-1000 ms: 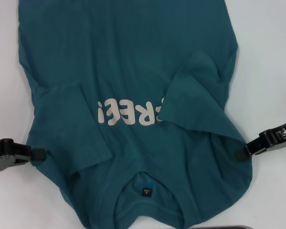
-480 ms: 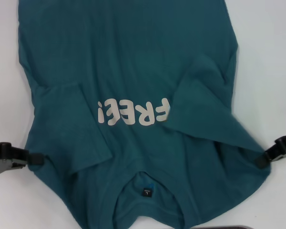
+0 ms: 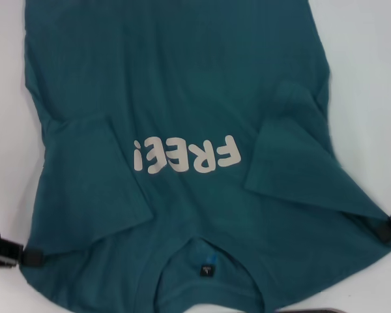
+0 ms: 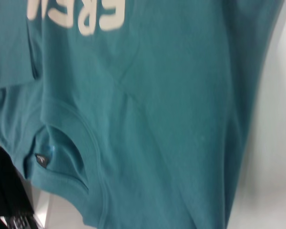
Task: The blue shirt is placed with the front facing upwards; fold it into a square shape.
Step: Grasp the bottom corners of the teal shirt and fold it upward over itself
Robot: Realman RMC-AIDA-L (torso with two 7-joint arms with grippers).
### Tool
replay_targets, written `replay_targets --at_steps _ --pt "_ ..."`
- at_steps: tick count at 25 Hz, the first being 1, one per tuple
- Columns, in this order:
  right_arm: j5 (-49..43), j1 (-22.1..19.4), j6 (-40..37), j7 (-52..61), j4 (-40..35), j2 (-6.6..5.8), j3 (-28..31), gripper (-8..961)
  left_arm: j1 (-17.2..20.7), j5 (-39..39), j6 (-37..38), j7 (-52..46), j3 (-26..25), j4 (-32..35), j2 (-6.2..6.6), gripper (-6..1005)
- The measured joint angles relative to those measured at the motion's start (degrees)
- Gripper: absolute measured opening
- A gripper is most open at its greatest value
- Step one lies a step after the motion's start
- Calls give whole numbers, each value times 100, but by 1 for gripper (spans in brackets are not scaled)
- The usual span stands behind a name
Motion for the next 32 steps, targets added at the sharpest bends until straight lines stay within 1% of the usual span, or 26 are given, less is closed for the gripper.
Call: replay_targets --at_steps 6,9,11,15,28,32 --pt "-364 0 -207 17 -46 34 -5 14 17 91 78 20 122 -78 -14 2" --pt "-569 -5 -234 47 -123 37 10 15 21 214 79 7 129 -138 9 2" --pt "-658 -7 -233 58 -138 17 39 16 22 300 60 -7 115 -170 32 2" --pt "-672 -6 -215 95 -146 -32 60 17 20 360 37 -18 84 -220 68 2" --pt "-748 -6 -360 75 -149 -30 -8 22 -7 484 74 -168 125 -388 95 2" --pt "-824 24 -361 52 -150 -24 32 23 -31 498 92 -122 127 -434 81 2"
